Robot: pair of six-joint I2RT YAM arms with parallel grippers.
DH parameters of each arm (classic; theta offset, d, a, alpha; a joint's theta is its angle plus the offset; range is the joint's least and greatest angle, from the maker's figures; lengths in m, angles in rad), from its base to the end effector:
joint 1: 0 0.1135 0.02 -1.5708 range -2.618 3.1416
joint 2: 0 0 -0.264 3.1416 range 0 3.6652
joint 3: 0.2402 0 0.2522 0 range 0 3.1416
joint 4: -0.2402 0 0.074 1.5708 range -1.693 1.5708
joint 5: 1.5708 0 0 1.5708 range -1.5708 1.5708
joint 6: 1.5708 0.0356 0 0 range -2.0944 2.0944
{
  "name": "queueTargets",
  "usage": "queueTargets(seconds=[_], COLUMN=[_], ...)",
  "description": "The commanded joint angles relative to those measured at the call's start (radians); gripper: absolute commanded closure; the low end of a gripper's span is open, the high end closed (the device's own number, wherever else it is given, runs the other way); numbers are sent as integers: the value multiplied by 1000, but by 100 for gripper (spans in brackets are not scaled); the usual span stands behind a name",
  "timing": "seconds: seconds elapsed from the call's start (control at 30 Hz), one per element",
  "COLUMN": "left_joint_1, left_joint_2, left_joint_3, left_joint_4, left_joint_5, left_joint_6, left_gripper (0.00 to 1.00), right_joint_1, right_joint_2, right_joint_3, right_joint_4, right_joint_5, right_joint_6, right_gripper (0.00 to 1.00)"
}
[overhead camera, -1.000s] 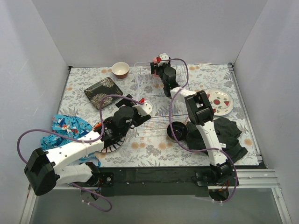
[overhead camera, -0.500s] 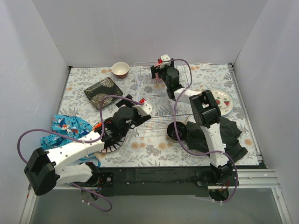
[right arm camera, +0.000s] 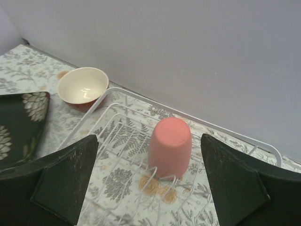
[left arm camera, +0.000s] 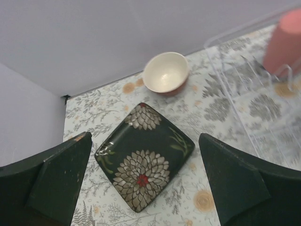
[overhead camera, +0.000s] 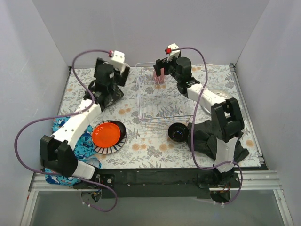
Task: Load the mixed dishes into the dish rack
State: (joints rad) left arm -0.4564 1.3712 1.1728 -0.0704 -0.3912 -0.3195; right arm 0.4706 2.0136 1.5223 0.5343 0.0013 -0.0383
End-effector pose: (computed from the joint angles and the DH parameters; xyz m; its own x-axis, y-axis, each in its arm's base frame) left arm 0.2957 -0.1300 0.3544 -0.2507 -0.2004 -0.9471 -0.0013 0.9784 -0.2067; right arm 0.4340 0.2207 0.2941 0.0556 -0.0147 -0.9983 -0.4505 0.8920 -0.0382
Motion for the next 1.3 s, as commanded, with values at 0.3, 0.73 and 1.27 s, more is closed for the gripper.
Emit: queueTargets(seconds=[0.3,0.73,1.27], left_joint_1=[183,237,295], left_joint_2=[172,434,302], left_joint_3=[231,580,278], left_joint_4=[-186,-708,-543], left_joint_5=[359,390,496], left_joint_6=[-121,-179,-268], left_gripper=[2,2,2], right_joint_1=[-33,-161,-187], right_joint_2=[-389,-565,-796], right_joint_3=[-8,-92,-165], right_joint_4=[-685,-994,-1490], right_joint_5=[-28,-296,-455], right_joint_6=[-63,-104,-633], right_gripper=[2,5,22])
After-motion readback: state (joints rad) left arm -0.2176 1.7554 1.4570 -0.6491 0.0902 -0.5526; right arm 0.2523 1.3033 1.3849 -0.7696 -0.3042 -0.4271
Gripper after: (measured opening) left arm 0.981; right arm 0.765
